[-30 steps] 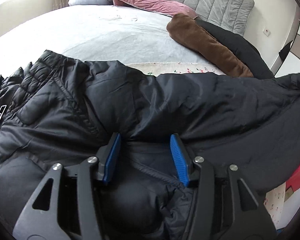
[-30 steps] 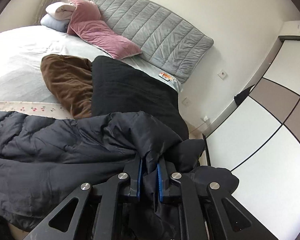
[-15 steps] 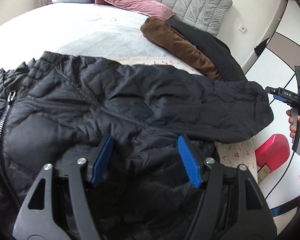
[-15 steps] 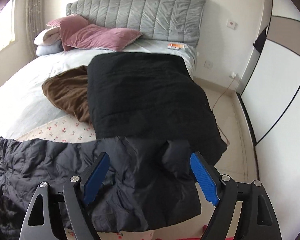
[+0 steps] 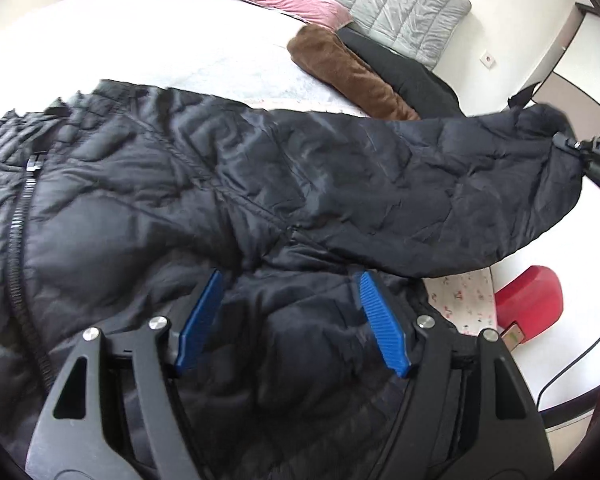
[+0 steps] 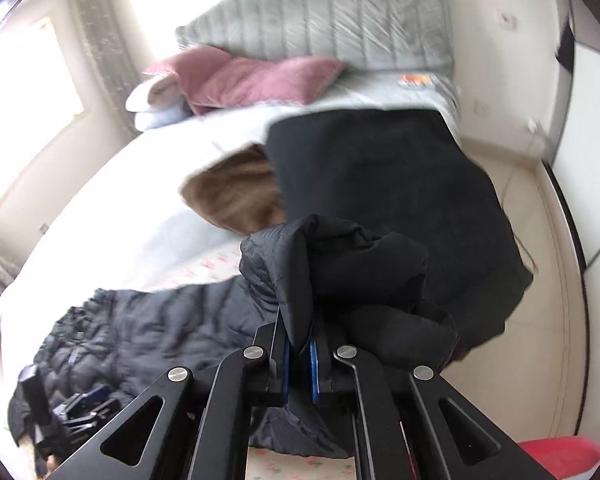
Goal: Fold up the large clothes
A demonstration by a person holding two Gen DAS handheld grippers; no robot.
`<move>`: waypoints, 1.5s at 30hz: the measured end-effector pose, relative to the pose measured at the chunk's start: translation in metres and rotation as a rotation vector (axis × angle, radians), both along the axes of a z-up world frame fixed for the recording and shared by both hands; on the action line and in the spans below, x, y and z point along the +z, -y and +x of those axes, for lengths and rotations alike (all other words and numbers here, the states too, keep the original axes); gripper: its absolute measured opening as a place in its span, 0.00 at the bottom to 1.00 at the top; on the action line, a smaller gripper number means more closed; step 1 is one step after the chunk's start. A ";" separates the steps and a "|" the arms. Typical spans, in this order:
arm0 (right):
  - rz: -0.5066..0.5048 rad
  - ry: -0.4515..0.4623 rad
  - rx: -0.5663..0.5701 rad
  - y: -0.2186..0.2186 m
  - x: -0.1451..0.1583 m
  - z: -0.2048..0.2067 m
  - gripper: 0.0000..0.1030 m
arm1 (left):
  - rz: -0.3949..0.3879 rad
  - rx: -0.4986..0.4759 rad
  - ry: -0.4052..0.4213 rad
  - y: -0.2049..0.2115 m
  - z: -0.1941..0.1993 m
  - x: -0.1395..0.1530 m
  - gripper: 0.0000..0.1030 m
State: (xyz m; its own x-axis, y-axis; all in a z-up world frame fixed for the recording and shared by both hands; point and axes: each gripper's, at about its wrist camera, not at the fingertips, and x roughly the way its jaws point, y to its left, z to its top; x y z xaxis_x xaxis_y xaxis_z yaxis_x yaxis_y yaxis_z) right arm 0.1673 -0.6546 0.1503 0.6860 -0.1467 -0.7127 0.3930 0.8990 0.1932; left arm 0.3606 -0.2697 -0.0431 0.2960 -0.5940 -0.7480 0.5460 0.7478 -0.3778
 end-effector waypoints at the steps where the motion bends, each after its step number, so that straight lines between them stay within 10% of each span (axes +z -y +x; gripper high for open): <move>1: -0.011 0.007 0.015 -0.011 0.012 0.001 0.06 | -0.004 0.003 0.010 -0.009 -0.002 0.008 0.73; 10: -0.043 0.033 0.246 -0.165 0.107 0.042 0.06 | -0.052 0.092 0.107 -0.117 -0.009 0.074 0.85; 20: -0.046 -0.102 0.455 -0.338 0.070 0.121 0.11 | -0.081 0.190 0.128 -0.229 -0.012 0.081 0.87; 27: 0.139 -0.103 0.671 -0.410 0.043 0.137 0.57 | -0.126 0.220 0.050 -0.271 0.003 0.052 0.87; 38: 0.072 -0.218 0.446 -0.265 -0.046 0.154 0.58 | -0.074 0.217 -0.071 -0.225 0.052 0.011 0.85; 39: 0.083 -0.231 0.407 -0.242 -0.063 0.157 0.58 | -0.059 0.217 -0.080 -0.219 0.057 0.008 0.77; 42: 0.120 -0.255 0.299 -0.190 -0.104 0.161 0.58 | -0.030 0.220 -0.093 -0.203 0.068 0.001 0.09; 45: 0.177 -0.229 0.191 -0.151 -0.142 0.165 0.58 | -0.054 0.282 0.087 -0.208 0.048 0.024 0.10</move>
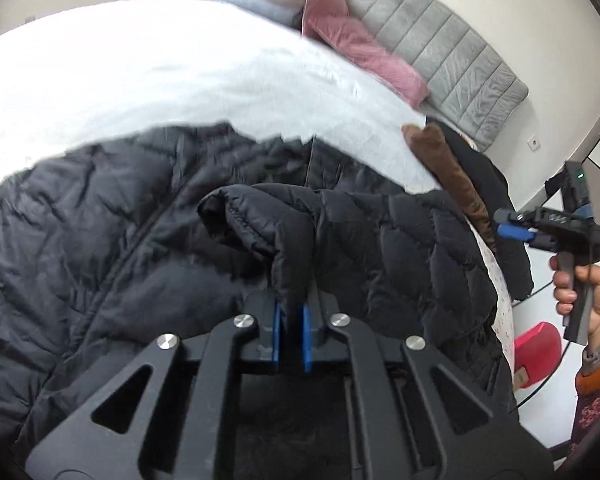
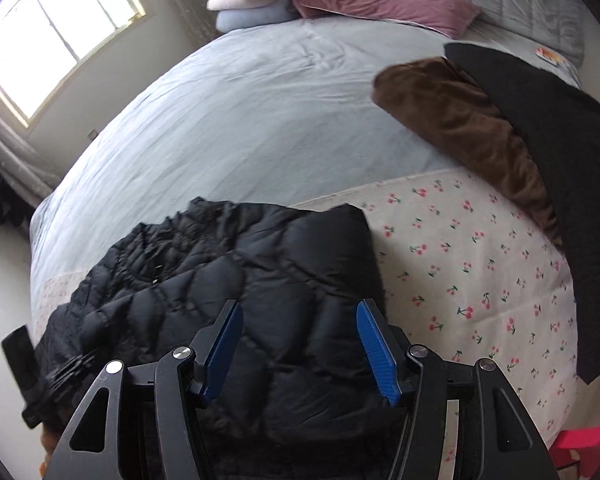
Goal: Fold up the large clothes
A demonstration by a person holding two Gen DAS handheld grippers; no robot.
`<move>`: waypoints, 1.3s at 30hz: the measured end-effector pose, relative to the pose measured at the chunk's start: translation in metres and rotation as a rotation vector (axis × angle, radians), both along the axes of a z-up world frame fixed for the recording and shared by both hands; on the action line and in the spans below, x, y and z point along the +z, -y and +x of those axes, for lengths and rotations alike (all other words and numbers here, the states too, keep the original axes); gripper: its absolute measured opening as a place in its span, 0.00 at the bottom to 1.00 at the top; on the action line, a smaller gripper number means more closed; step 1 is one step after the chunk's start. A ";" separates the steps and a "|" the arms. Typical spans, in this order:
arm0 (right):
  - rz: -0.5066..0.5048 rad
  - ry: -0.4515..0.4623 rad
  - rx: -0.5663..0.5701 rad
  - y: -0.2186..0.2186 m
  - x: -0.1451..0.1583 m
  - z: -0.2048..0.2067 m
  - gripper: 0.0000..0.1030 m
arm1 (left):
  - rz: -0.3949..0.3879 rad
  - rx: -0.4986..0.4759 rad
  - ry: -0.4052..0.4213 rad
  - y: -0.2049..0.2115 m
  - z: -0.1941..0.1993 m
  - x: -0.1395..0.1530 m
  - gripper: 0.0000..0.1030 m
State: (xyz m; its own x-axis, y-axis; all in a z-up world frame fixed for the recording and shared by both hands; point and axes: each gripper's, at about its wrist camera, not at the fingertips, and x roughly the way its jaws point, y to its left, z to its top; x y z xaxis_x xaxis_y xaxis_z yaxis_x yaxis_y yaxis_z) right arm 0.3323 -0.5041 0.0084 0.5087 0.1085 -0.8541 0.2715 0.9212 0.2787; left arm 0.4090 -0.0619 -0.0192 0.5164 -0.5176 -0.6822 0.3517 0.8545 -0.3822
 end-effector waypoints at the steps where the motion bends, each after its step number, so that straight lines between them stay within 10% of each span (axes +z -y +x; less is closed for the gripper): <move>1: 0.017 0.007 -0.029 0.008 -0.012 0.001 0.58 | 0.064 0.034 0.030 0.000 -0.006 0.002 0.17; 5: 0.061 0.005 -0.087 0.017 -0.063 0.003 0.58 | 0.442 0.164 0.041 0.001 -0.004 -0.019 0.60; 13: -0.161 0.218 -0.114 -0.023 -0.038 -0.015 0.58 | 0.260 0.089 0.220 0.009 -0.022 0.036 0.60; 17: -0.167 0.343 -0.003 -0.054 -0.028 -0.011 0.58 | 0.197 0.027 0.125 0.031 -0.007 0.005 0.60; 21: -0.263 0.254 0.024 -0.053 -0.079 0.003 0.58 | 0.185 0.003 0.058 0.028 0.001 -0.049 0.60; 27: -0.057 0.249 -0.060 -0.007 -0.098 -0.004 0.66 | 0.167 -0.001 0.070 0.023 -0.009 -0.049 0.60; 39: -0.251 0.311 -0.009 -0.061 0.018 -0.083 0.79 | 0.157 0.140 0.117 -0.047 -0.067 0.048 0.95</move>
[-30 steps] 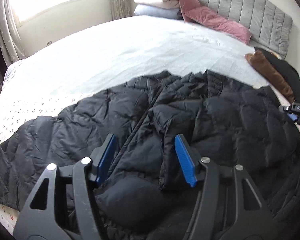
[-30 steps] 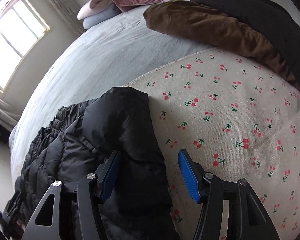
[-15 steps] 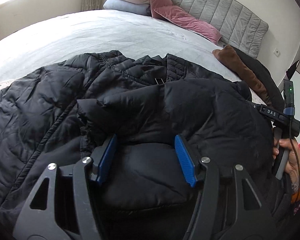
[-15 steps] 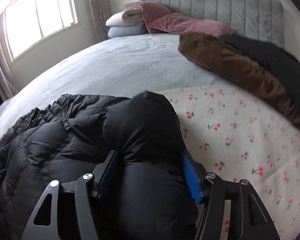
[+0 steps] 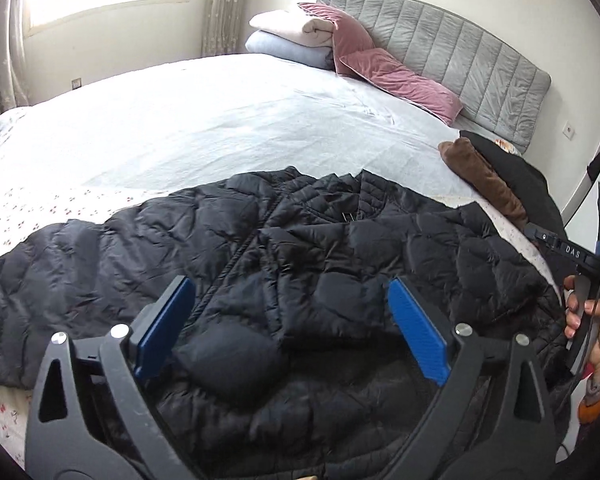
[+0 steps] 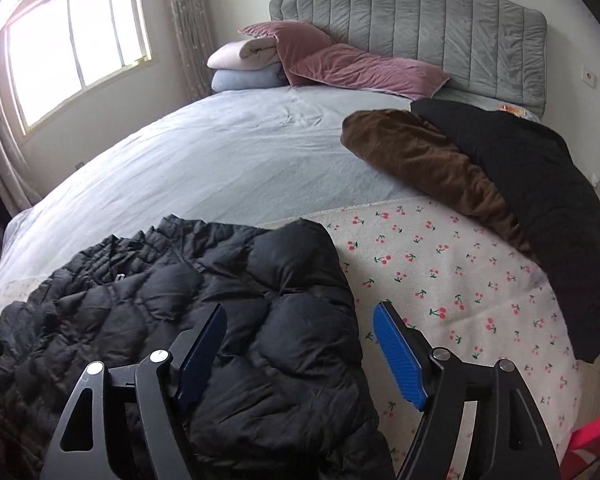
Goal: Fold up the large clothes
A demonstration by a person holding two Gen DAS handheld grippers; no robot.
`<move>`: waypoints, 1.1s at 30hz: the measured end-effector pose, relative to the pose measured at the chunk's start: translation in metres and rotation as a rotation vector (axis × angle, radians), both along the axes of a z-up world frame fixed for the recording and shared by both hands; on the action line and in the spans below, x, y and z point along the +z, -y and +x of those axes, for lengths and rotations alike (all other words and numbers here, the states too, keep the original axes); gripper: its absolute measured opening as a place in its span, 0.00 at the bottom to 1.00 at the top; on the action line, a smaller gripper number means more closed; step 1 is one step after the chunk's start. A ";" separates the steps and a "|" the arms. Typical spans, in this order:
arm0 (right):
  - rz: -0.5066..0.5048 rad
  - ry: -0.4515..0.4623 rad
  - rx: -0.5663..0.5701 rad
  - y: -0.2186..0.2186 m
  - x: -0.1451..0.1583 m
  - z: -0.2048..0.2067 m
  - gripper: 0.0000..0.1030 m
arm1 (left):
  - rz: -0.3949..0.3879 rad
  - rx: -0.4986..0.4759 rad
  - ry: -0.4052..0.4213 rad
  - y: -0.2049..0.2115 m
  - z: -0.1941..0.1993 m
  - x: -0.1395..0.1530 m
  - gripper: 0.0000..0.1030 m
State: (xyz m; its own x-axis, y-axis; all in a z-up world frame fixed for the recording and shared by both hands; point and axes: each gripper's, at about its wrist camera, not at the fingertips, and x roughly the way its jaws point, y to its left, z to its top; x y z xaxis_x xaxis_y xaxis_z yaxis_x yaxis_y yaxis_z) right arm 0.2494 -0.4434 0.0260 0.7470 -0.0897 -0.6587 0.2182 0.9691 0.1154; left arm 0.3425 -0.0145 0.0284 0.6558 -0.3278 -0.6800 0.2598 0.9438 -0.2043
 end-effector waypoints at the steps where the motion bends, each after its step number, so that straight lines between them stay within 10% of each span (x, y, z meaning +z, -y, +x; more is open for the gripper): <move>1: -0.010 0.039 0.009 -0.004 0.011 -0.005 0.79 | -0.033 0.020 -0.005 -0.013 -0.001 0.008 0.95; 11: -0.067 0.399 -0.047 0.006 0.103 -0.039 0.89 | -0.051 0.244 -0.007 -0.152 -0.034 0.048 0.96; 20: -0.097 0.129 0.031 -0.020 0.105 -0.037 0.89 | -0.065 0.490 -0.205 -0.277 -0.071 -0.016 0.96; 33: -0.017 -0.147 0.217 -0.086 0.038 -0.039 0.89 | -0.493 0.707 -0.302 -0.379 -0.078 -0.098 0.89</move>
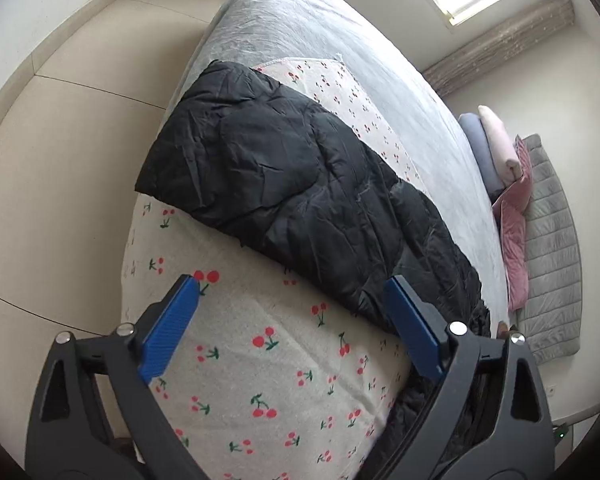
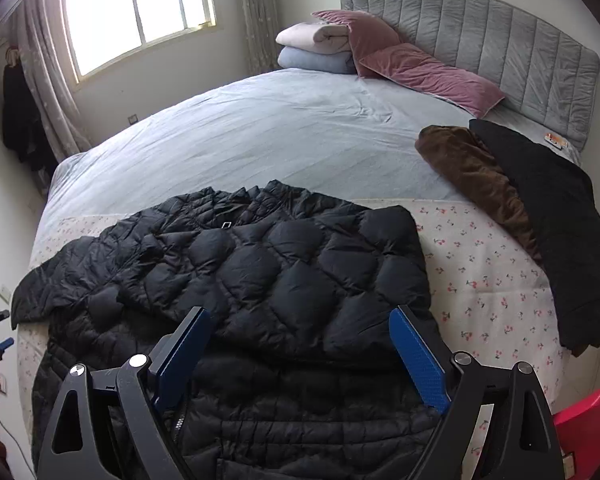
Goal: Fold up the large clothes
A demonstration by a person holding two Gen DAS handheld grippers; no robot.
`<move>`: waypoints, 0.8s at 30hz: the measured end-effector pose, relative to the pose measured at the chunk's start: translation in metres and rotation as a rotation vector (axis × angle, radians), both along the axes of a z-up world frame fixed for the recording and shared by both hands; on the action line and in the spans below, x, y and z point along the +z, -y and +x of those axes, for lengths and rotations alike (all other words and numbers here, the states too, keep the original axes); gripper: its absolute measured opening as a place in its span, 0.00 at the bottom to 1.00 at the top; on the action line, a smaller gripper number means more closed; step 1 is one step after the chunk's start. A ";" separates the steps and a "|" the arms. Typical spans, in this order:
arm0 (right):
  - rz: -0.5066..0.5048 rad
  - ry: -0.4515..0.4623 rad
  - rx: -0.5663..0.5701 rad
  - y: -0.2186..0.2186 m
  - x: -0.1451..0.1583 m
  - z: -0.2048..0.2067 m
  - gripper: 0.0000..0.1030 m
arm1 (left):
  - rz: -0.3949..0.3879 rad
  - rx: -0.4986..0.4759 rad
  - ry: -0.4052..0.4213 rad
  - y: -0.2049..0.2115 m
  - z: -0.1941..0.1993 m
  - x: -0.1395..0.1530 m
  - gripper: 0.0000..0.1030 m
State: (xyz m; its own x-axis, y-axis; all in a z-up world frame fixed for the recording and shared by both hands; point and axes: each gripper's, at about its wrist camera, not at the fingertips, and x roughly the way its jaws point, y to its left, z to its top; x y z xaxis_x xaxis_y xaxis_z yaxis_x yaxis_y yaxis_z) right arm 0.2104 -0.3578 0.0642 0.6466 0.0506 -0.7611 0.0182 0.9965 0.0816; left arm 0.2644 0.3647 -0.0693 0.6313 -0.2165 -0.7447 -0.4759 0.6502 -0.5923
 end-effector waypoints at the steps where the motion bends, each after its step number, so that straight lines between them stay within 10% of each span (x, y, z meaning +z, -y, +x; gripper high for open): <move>1: 0.002 -0.004 0.005 -0.003 -0.002 0.000 0.89 | -0.019 0.022 0.010 -0.003 0.002 -0.004 0.88; 5: 0.014 -0.019 0.010 -0.007 -0.007 -0.001 0.89 | -0.049 0.128 0.049 -0.016 0.008 -0.014 0.77; 10: 0.014 -0.030 0.001 -0.002 -0.011 -0.001 0.89 | -0.027 0.190 0.080 -0.025 0.017 -0.013 0.06; 16: 0.032 -0.045 -0.022 0.008 -0.014 -0.001 0.89 | 0.175 0.157 0.307 0.016 0.016 0.079 0.04; 24: 0.057 -0.042 -0.011 0.010 -0.010 0.000 0.89 | 0.324 -0.131 0.639 0.144 0.031 0.229 0.03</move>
State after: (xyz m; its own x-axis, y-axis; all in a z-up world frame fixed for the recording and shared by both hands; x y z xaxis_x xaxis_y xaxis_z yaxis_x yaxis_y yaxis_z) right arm 0.2102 -0.3676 0.0546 0.6153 0.0879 -0.7834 0.0336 0.9899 0.1374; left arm 0.2950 0.2204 0.1592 0.9485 -0.1510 -0.2787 -0.0077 0.8681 -0.4964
